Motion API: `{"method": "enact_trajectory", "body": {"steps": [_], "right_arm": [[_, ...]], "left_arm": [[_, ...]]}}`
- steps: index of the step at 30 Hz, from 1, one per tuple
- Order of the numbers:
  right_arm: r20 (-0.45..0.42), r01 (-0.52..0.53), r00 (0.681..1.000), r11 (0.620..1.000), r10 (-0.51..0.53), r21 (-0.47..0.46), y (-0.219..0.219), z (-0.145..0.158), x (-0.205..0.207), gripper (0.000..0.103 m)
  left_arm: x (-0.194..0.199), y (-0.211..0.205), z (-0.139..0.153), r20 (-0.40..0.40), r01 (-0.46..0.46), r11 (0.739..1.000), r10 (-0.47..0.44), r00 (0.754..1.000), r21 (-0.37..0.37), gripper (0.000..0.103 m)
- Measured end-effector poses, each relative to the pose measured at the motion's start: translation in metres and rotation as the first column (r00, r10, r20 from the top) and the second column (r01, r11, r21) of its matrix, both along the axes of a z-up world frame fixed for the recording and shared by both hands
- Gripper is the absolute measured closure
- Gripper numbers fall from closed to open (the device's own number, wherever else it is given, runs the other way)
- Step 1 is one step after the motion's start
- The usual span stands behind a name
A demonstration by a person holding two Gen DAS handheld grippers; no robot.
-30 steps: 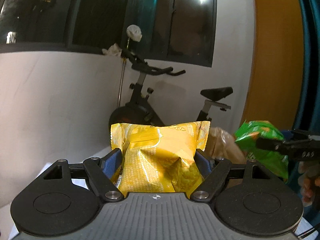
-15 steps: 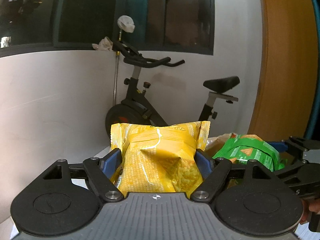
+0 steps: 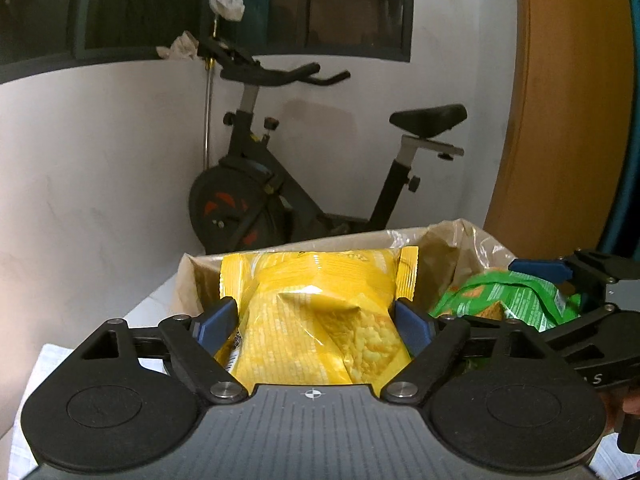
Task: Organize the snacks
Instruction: 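Open the left tool dropping the yellow bag while the right tool drops the green bag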
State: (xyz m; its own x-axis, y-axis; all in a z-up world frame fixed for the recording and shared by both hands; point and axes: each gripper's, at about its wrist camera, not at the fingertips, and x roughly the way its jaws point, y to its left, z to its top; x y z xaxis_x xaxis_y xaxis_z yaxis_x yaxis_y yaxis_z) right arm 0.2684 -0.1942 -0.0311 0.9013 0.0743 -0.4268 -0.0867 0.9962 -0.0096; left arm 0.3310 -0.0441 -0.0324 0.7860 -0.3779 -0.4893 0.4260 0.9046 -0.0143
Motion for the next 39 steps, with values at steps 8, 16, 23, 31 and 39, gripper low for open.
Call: {"method": "enact_trajectory", "body": {"steps": [8,16,23,31,39], "right_arm": [[-0.005,-0.012,1.000,1.000,0.013,0.020,0.002,0.000,-0.004,0.006],[0.008,0.001,1.000,0.998,-0.001,0.061,-0.001,0.006,-0.012,0.006],[0.019,0.025,0.999,0.995,-0.027,0.095,-0.005,0.010,-0.021,0.006],[0.087,0.074,0.992,0.986,-0.088,0.152,-0.006,0.029,-0.051,0.000],[0.165,0.120,0.974,0.972,-0.155,0.200,-0.007,0.055,-0.096,0.000]], "left_arm": [[-0.004,0.008,-0.001,-0.012,-0.012,1.000,0.012,1.000,-0.006,0.009],[-0.010,0.003,0.007,0.014,0.020,1.000,-0.020,1.000,-0.004,0.005],[-0.016,0.006,0.011,0.021,-0.003,1.000,0.003,1.000,-0.005,0.005],[-0.037,0.030,0.029,0.048,-0.059,0.998,0.059,0.997,-0.013,0.005],[-0.076,0.063,0.044,0.085,-0.075,0.996,0.079,0.993,-0.050,0.000]]}}
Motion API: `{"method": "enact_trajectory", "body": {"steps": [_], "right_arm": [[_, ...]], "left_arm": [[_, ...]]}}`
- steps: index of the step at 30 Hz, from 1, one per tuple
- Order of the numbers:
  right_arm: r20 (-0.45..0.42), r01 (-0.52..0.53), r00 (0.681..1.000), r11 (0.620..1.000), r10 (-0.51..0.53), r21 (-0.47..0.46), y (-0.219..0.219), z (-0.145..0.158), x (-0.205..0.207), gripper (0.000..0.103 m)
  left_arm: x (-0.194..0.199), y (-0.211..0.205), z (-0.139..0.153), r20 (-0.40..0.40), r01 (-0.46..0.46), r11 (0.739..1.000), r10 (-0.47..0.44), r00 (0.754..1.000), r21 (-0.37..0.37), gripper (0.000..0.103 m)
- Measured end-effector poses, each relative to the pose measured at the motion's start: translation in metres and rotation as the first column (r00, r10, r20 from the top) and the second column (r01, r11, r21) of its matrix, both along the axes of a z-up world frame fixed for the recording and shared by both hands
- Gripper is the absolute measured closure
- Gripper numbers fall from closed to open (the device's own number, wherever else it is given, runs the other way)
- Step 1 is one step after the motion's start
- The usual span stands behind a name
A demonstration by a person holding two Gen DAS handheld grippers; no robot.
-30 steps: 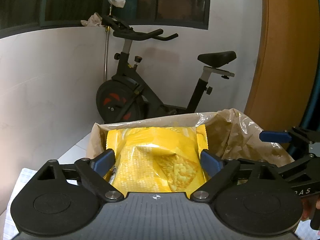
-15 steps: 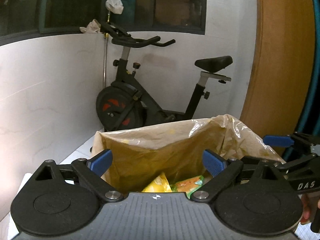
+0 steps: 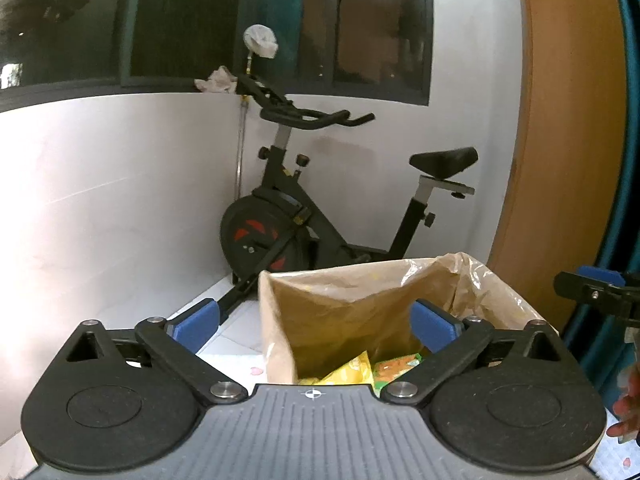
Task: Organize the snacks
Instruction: 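Move both tools back down to the snack pile beside the box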
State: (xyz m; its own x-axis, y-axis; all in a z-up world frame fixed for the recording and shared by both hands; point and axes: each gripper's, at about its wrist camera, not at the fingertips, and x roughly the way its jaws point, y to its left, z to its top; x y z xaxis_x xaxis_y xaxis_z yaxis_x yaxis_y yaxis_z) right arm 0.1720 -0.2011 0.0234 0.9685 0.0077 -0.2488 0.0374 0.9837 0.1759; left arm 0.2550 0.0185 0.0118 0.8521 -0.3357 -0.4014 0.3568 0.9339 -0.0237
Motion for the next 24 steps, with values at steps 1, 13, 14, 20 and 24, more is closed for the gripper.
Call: {"method": "enact_trajectory", "body": {"steps": [1,13,14,20,24], "right_arm": [[0.002,0.002,1.000,1.000,-0.002,0.006,0.001,0.001,-0.005,0.000],[-0.049,-0.009,0.999,0.998,0.012,0.055,-0.001,-0.027,-0.053,0.000],[-0.058,-0.005,0.998,0.998,0.009,0.063,-0.003,-0.032,-0.056,0.000],[-0.137,0.044,0.990,0.998,-0.038,0.037,-0.014,-0.072,-0.072,0.000],[-0.187,0.078,0.978,0.995,-0.088,-0.061,-0.020,-0.100,-0.081,0.000]], "left_arm": [[-0.003,0.004,0.000,-0.007,-0.004,1.000,0.004,1.000,-0.007,0.000],[-0.049,0.039,-0.038,-0.077,-0.060,0.997,0.057,0.995,-0.041,0.000],[-0.051,0.041,-0.042,-0.083,-0.070,0.997,0.066,0.994,-0.045,0.000],[-0.062,0.046,-0.075,-0.137,-0.142,0.988,0.132,0.982,-0.065,0.000],[-0.065,0.049,-0.092,-0.174,-0.174,0.981,0.158,0.972,-0.081,0.001]]}}
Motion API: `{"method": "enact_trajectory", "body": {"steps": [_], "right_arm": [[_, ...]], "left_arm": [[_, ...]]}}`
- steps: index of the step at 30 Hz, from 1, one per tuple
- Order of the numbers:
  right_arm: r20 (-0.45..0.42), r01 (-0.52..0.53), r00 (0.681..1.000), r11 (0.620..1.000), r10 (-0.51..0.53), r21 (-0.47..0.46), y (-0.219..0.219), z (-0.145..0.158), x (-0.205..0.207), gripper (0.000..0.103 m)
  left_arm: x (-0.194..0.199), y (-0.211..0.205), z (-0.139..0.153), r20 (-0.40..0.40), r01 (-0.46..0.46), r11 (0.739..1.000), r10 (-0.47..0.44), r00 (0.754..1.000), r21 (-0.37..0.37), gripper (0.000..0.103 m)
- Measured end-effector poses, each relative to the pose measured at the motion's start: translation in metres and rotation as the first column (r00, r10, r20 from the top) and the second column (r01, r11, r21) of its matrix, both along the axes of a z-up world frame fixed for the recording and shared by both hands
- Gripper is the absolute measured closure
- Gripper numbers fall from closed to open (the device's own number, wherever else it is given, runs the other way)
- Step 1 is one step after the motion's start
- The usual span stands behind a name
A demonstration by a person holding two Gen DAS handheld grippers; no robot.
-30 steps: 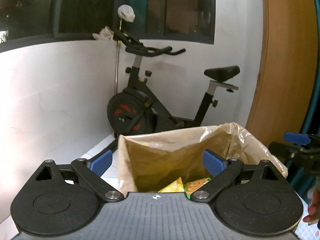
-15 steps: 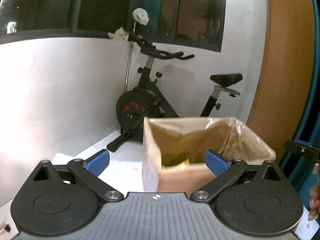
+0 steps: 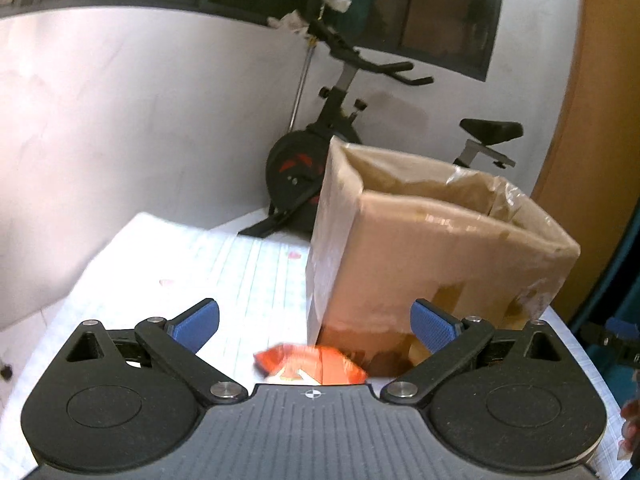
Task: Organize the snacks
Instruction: 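Move both tools back down to the snack pile beside the box, then grasp the orange snack bag with the left tool while the right tool grasps the cracker packet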
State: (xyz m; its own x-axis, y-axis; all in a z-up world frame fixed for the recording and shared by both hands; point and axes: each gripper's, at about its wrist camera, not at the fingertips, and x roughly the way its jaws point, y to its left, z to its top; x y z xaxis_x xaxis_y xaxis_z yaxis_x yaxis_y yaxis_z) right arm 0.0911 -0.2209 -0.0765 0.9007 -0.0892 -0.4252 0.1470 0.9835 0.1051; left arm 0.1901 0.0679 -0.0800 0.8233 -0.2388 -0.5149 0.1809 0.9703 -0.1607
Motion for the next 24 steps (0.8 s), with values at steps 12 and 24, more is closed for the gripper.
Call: {"method": "enact_trajectory", "body": {"steps": [12,24], "right_arm": [[-0.223,-0.034,0.974,0.999,0.033,-0.001,-0.025,-0.078,0.003,0.033],[-0.318,-0.120,0.939,0.992,0.129,0.047,-0.027,-0.112,0.016,0.043]], "left_arm": [[-0.014,0.007,-0.026,-0.046,-0.065,0.998,0.066,0.997,0.025,0.007],[-0.013,0.003,-0.038,-0.077,-0.075,0.996,0.078,0.994,0.042,0.013]]}}
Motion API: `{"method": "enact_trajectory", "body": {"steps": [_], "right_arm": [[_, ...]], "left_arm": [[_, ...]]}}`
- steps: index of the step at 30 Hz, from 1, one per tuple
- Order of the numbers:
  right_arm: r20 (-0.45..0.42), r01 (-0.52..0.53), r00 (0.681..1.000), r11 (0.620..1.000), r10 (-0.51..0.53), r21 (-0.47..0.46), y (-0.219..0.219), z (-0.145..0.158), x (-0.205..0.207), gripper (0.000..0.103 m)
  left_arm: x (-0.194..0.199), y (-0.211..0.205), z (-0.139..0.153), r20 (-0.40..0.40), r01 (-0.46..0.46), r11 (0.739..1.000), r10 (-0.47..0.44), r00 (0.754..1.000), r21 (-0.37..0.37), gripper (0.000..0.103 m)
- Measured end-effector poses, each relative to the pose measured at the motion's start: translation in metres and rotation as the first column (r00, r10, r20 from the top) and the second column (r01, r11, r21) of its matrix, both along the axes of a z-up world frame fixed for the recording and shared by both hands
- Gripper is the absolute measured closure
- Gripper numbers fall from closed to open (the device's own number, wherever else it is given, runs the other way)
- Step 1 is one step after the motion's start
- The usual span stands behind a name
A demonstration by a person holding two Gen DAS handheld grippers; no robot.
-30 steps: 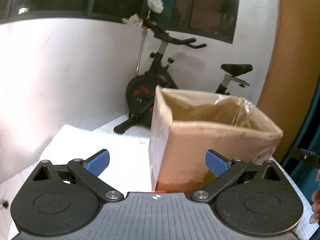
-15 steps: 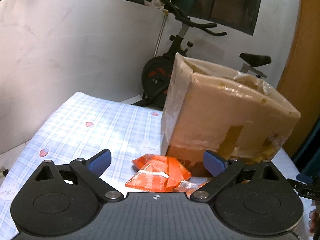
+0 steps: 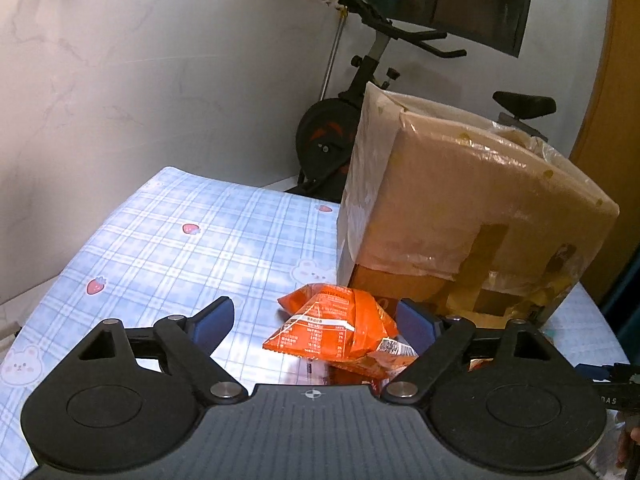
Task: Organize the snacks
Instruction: 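Grasp the orange snack bag with the left tool while the right tool grasps the cracker packet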
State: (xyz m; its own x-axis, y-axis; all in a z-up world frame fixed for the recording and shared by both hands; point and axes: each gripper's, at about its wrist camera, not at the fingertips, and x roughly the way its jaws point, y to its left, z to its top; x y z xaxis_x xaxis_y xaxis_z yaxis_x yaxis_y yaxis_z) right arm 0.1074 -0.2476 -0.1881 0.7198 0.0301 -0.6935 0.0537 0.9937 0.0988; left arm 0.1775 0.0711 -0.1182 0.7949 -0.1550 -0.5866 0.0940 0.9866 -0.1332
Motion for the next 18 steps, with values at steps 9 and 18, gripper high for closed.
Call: {"method": "enact_trajectory", "body": {"steps": [9,18], "right_arm": [[0.002,0.003,1.000,1.000,-0.003,0.000,0.002,-0.011,0.004,0.049],[0.072,0.064,0.995,0.998,-0.065,0.003,0.006,-0.017,0.002,0.050]], "left_arm": [[0.007,-0.001,-0.006,-0.032,0.004,1.000,-0.003,0.999,0.002,0.017],[0.041,-0.015,-0.014,-0.064,0.064,0.998,-0.062,0.996,0.022,0.017]]}}
